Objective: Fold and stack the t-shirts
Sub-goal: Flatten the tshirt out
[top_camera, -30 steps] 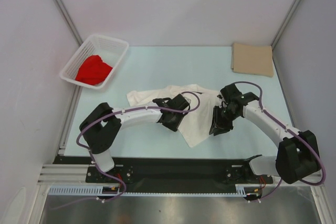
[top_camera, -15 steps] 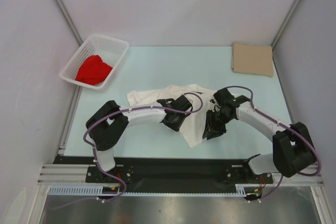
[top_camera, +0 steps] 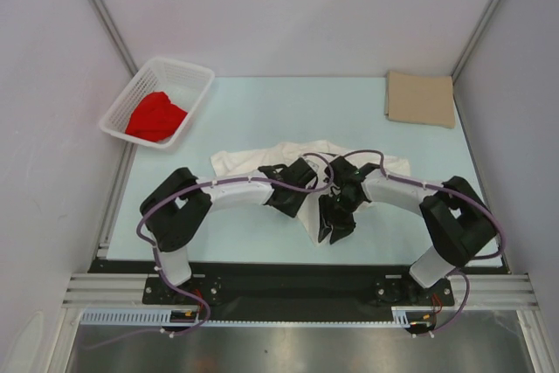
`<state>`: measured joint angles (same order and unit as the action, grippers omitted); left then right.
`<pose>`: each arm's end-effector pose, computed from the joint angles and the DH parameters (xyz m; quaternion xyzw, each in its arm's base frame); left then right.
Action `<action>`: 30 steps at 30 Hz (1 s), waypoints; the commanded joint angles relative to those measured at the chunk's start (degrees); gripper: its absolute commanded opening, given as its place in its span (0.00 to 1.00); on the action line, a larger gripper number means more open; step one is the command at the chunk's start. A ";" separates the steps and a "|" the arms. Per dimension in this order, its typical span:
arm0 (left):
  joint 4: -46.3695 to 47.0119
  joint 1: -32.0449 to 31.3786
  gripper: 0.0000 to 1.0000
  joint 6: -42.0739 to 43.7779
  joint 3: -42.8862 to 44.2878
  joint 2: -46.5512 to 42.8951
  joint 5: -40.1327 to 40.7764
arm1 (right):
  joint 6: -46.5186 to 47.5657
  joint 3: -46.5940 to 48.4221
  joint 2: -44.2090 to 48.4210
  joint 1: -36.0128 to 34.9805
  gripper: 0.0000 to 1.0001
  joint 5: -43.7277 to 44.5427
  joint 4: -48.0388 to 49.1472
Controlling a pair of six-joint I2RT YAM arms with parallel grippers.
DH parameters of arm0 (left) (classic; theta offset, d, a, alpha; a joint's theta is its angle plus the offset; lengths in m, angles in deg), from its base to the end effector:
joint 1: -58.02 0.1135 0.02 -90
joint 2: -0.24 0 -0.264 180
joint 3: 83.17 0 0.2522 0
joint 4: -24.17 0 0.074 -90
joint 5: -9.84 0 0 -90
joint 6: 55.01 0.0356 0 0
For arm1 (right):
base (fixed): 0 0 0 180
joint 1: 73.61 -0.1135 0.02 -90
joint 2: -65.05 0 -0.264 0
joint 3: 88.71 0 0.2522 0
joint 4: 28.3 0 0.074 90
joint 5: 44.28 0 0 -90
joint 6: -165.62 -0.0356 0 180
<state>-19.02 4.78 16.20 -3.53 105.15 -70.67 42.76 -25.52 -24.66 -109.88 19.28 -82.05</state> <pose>0.2178 -0.2817 0.1595 0.2751 0.9397 -0.0438 0.1984 0.2020 0.1679 0.1605 0.0482 -0.9690 -0.2345 0.0613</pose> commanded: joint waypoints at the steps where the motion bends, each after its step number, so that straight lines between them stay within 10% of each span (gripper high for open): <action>1: 2.18 1.55 0.41 0.42 -5.40 -1.98 1.49 | -2.64 3.48 -3.36 -3.36 0.43 5.68 -0.26; 13: 5.18 8.05 0.45 -0.38 -22.81 -14.89 -0.36 | -3.89 3.13 -7.23 6.02 0.53 17.90 -0.88; 30: 2.62 8.23 0.49 -7.41 -18.52 -35.31 -5.37 | 0.44 9.72 4.63 6.48 0.56 18.72 -11.79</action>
<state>-18.87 12.83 8.03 -24.29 68.32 -74.47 44.18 -18.06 -22.74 -101.38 41.40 -93.42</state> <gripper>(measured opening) 0.482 0.566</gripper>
